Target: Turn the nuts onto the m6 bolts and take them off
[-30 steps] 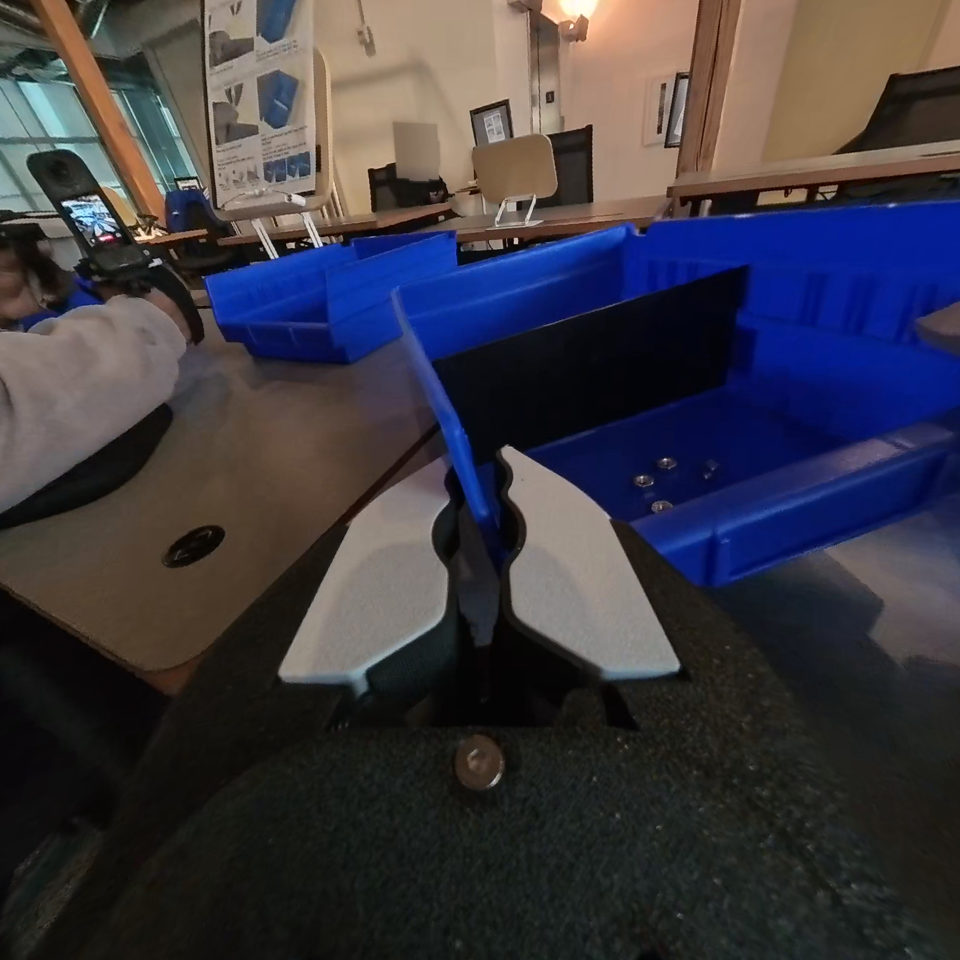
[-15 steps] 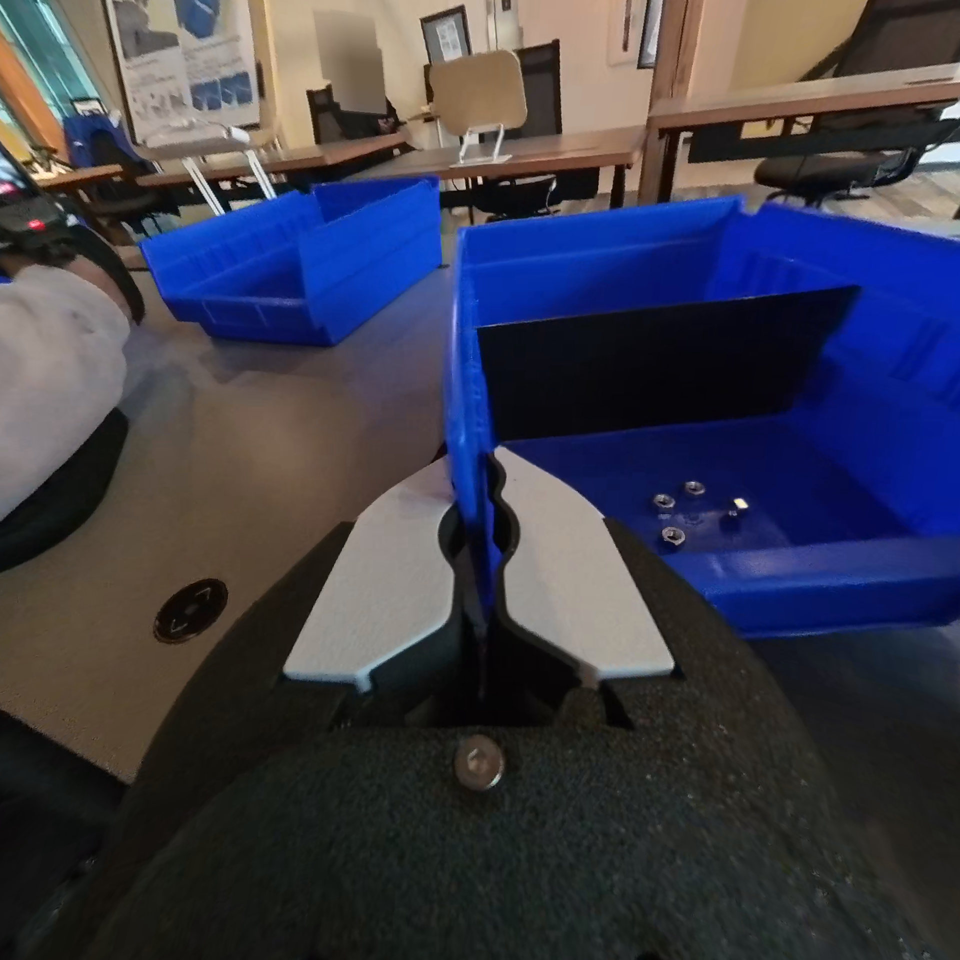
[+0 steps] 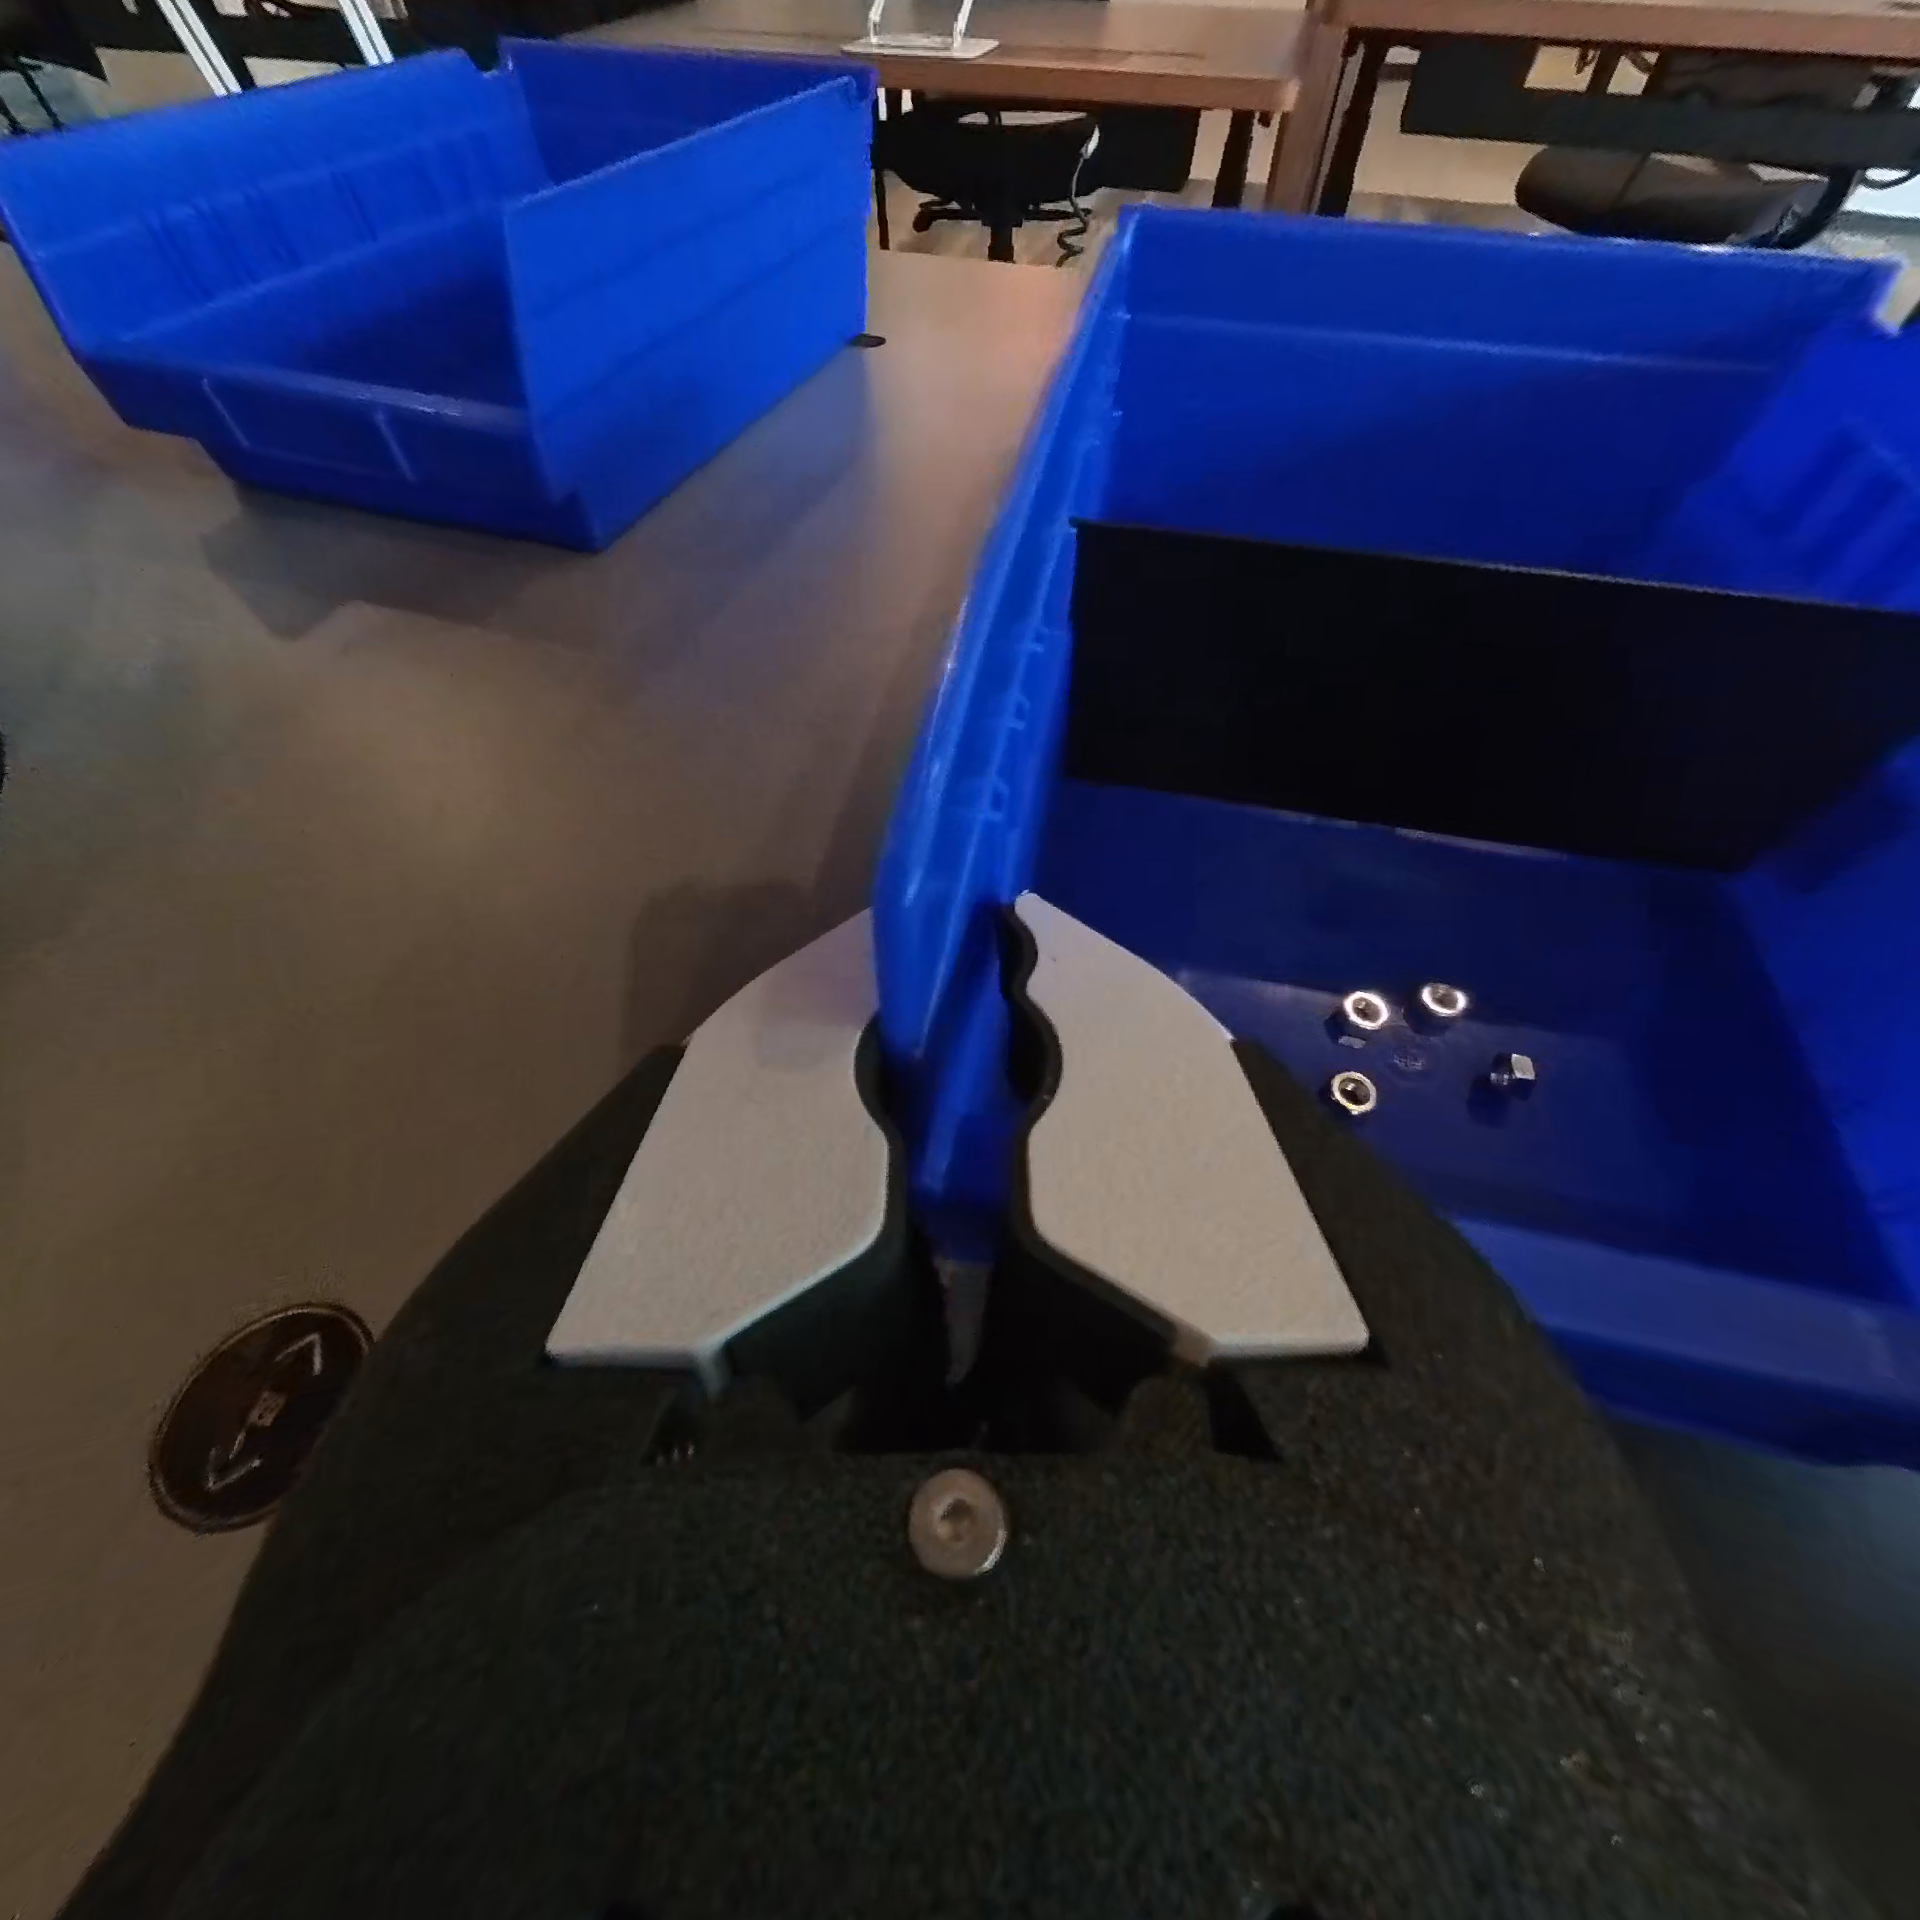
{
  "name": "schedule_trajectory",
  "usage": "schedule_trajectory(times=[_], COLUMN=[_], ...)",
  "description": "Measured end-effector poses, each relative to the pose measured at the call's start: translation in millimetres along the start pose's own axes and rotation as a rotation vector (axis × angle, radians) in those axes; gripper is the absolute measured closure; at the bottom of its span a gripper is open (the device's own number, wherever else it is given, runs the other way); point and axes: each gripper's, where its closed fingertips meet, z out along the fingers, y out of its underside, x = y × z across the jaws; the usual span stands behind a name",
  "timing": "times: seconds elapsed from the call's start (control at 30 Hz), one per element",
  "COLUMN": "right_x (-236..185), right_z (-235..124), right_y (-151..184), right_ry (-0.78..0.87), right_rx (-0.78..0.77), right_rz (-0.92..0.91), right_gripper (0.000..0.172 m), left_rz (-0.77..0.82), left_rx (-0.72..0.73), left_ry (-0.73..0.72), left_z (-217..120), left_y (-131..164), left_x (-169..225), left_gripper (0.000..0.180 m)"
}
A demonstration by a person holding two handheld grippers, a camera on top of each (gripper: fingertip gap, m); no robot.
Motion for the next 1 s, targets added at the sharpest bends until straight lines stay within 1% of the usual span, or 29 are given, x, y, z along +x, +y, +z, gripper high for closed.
schedule_trajectory(times=[0.33,0.47,0.57,0.63,0.7,0.73,0.77,0.83,0.87,0.93,0.97,1.0], right_x=[-8,-9,-11,-7,-3,-3,-3,-3,-1,4,8,12], right_z=[2,3,2,-3,-11,-16,-23,-39,-47,-66,-75,-84], right_y=[-3,-3,-1,-3,-6,-8,-12,-24,-30,-43,-51,-57], right_ry=[-0.032,-0.047,-0.051,-0.032,-0.026,-0.047,-0.076,-0.173,-0.218,-0.333,-0.402,-0.468], right_rx=[0.003,0.002,-0.004,0.016,0.049,0.076,0.11,0.196,0.238,0.322,0.368,0.408], right_rz=[0.03,0.047,0.023,0.011,0.011,0.032,0.074,0.179,0.241,0.393,0.479,0.563], right_gripper=[0.127,0.118,0.112,0.104,0.096,0.09,0.086,0.075,0.071,0.064,0.061,0.057], left_rz=[-0.041,-0.044,-0.071,-0.086,-0.095,-0.101,-0.109,-0.145,-0.171,-0.212,-0.227,-0.242], left_rx=[-0.012,-0.01,-0.019,-0.004,0.032,0.058,0.101,0.245,0.338,0.519,0.612,0.704], left_ry=[0.029,0.059,0.102,0.114,0.095,0.069,0.038,0.014,0.032,0.137,0.228,0.352], left_z=[18,22,20,16,9,4,-4,-28,-43,-78,-97,-119], left_y=[-7,-7,-5,-5,-8,-10,-13,-27,-37,-57,-68,-78], left_x=[-2,3,8,7,3,-1,-6,-8,-4,16,32,52], left_gripper=[0.159,0.152,0.148,0.138,0.127,0.121,0.12,0.121,0.121,0.122,0.122,0.123])
